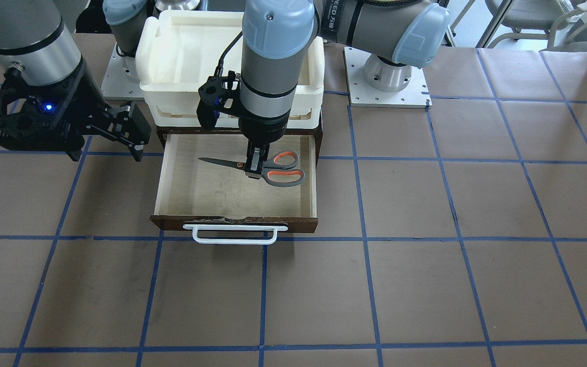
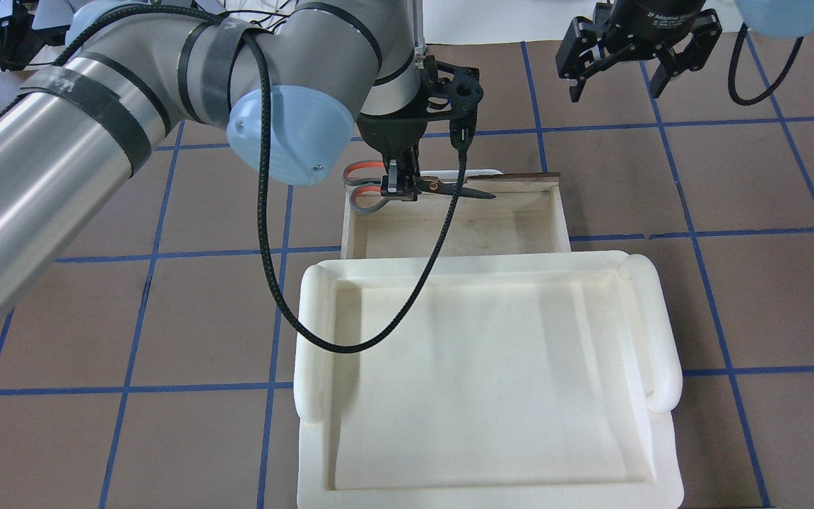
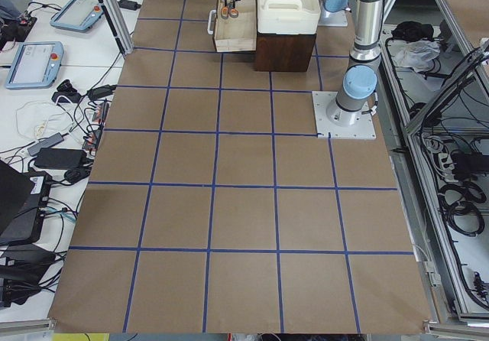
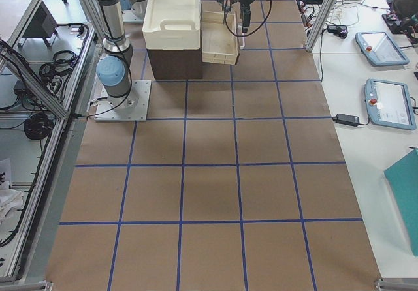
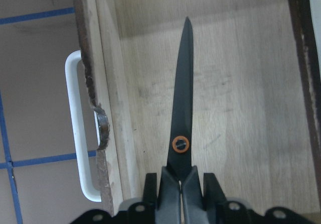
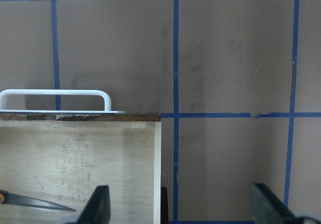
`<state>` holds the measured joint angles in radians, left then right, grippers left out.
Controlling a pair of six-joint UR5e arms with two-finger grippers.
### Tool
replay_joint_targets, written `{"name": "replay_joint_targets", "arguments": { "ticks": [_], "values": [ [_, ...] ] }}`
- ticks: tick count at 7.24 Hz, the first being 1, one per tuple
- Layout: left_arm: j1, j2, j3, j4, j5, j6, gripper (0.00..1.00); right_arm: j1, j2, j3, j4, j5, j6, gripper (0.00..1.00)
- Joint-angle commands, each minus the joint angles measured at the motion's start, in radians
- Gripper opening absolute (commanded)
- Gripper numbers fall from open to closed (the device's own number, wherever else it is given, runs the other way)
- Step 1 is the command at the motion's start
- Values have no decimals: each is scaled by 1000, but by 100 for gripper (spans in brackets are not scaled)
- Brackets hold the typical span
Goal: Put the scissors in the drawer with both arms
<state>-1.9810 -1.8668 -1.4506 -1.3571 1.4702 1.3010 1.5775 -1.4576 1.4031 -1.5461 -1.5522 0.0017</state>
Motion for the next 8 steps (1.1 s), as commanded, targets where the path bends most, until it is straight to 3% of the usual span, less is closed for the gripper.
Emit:
{"name": "replay_joint_targets", "arguments": {
  "ticks": [1,8],
  "values": [
    [-9,-35,-5,3,-2,-32,0,-5,-24,25,18,0,-5,100],
    [-59,-88,-28,22,1,-54,0,-17,-23,54,-40,-14,-8,100]
  ]
}}
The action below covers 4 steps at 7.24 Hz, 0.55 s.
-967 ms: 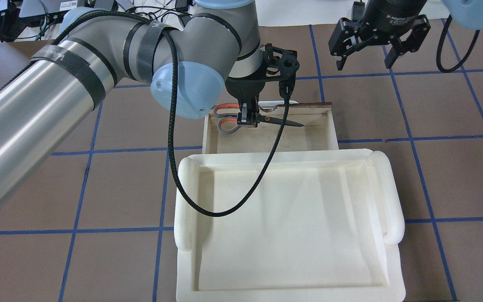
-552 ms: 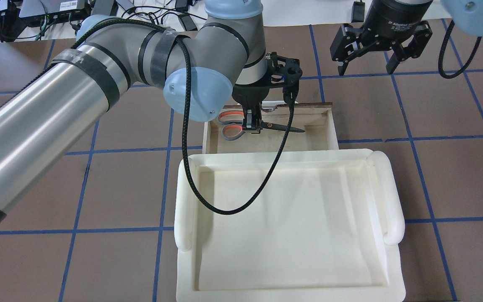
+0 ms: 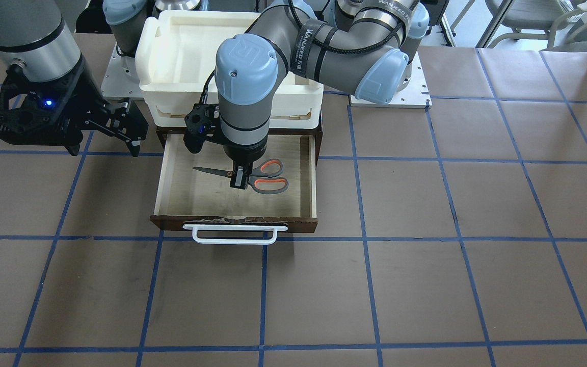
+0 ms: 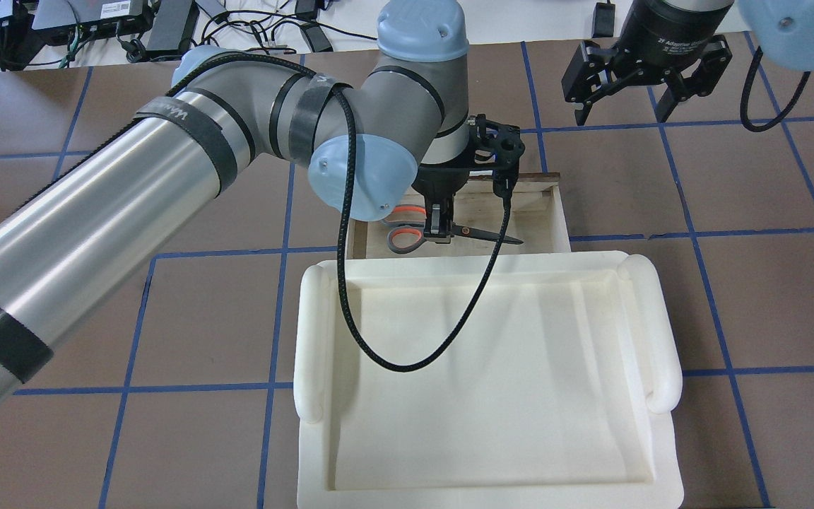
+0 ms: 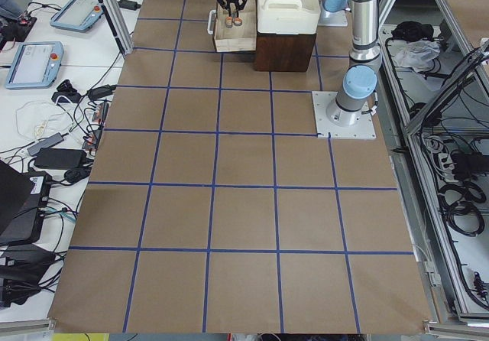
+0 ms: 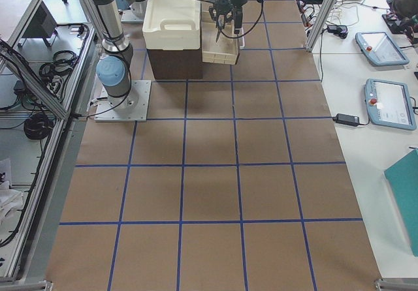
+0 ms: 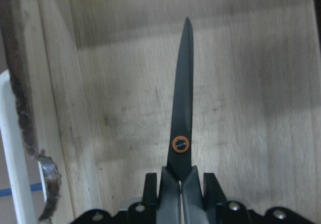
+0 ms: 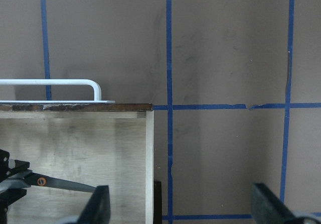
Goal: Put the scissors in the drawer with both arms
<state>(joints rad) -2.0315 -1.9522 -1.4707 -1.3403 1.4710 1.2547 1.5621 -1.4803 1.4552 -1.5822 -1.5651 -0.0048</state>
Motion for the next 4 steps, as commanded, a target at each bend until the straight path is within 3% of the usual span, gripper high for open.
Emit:
{"name": "replay_joint_targets", "arguments": {
  "ticks": [1,2,3,4],
  "values": [
    [-10,-4,-14,7,-1,-8,4,-2,0,2,-4,-1,-1,100],
    [-15,-5,-17,7,-1,-12,7,-2,0,2,-2,-1,-3,100],
    [-22,-4,-17,7,-1,-23,20,-13,0,2,-4,2,-10,100],
    [-29,-4,-17,7,0,-61,42,-31,0,4,-4,7,-41,100]
  ]
}}
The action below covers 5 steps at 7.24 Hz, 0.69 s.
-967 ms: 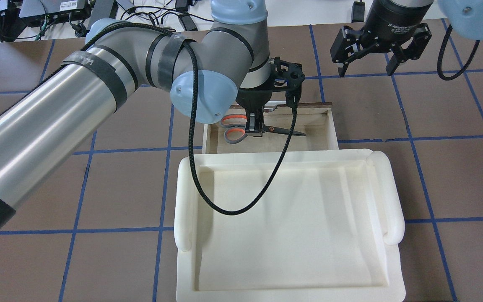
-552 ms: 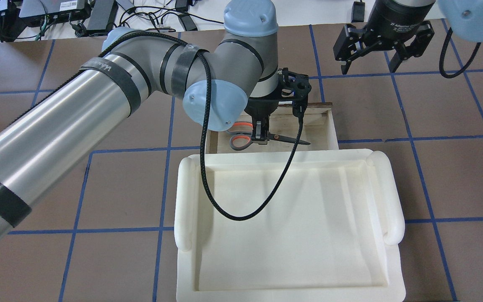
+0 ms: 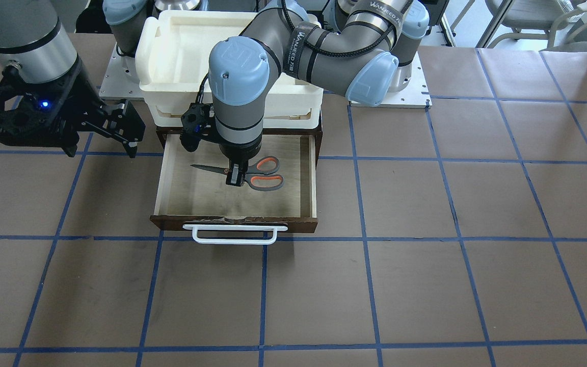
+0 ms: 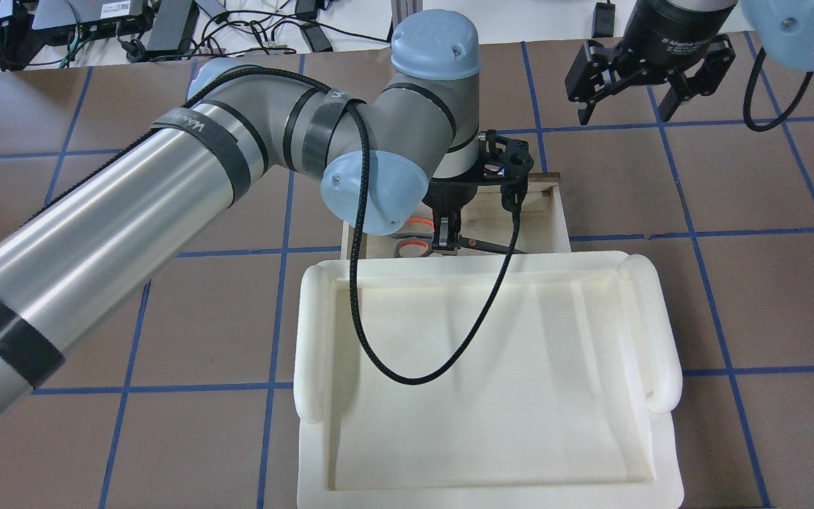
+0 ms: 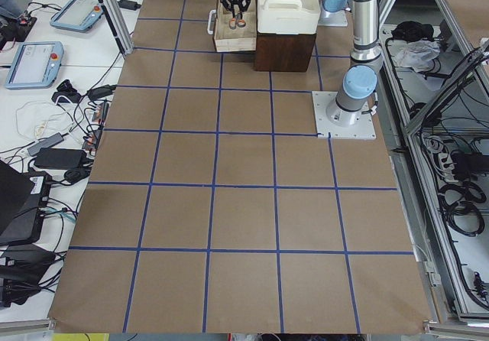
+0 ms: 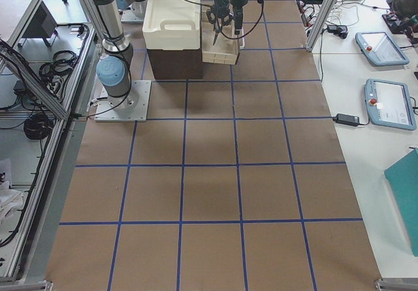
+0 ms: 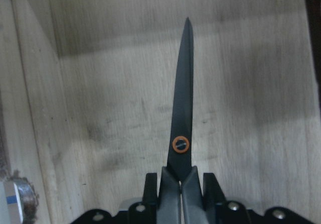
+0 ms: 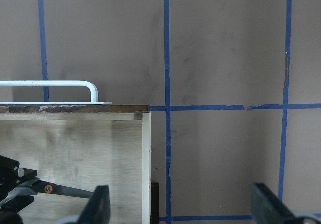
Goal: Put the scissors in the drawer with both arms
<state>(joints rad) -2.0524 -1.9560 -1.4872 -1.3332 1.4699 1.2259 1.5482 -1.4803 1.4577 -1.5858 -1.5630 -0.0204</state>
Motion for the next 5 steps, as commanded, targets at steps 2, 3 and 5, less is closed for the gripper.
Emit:
{"name": "replay_joint_targets", "arguments": {
  "ticks": [2,3,5],
  "values": [
    [-17,2,-1,9,12,-45,72,-20,-1,1,4,6,-35,100],
    [-17,2,-1,66,10,-40,74,-20,-1,3,6,8,-32,100],
    [-17,12,-1,81,12,-42,79,-19,-3,3,4,11,-30,100]
  ]
}}
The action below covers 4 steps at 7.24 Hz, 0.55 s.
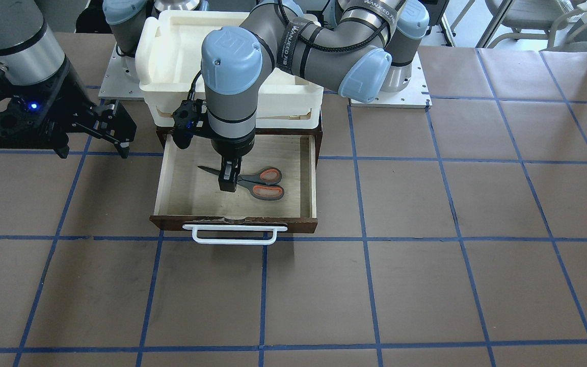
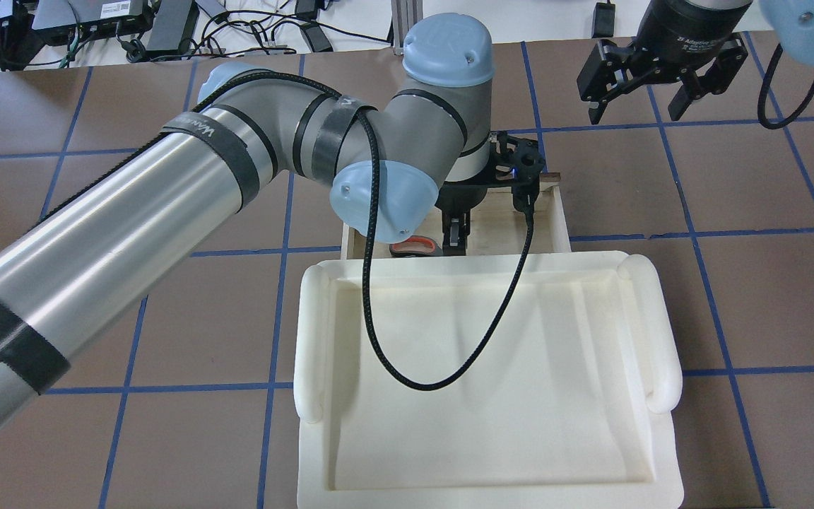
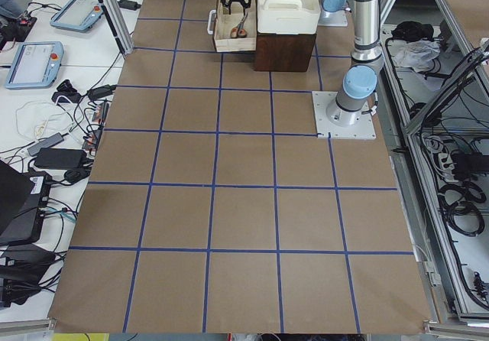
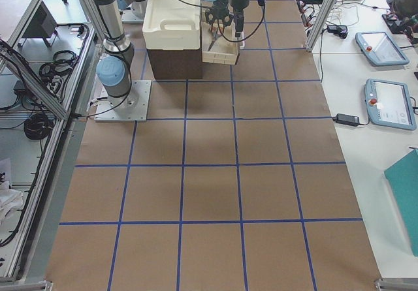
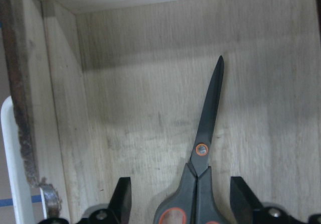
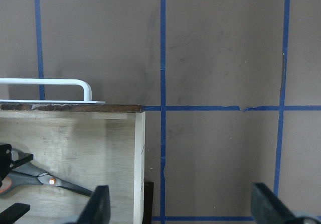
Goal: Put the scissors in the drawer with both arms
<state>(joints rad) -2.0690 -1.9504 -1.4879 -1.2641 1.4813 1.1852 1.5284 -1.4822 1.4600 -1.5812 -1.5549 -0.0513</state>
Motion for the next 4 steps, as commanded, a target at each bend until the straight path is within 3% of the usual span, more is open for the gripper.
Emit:
{"name": "replay_joint_targets", "arguments": {
  "ticks": [1,3,4],
  "values": [
    [0,21,0,12,2,-1,82,1,-1,-1,1,-8,-4,100],
    [13,50,6,63,22,-4,89,4,-3,-1,7,-11,13,100],
    [26,71,6,66,115,-13,89,6,-4,0,9,-13,18,100]
  ]
}}
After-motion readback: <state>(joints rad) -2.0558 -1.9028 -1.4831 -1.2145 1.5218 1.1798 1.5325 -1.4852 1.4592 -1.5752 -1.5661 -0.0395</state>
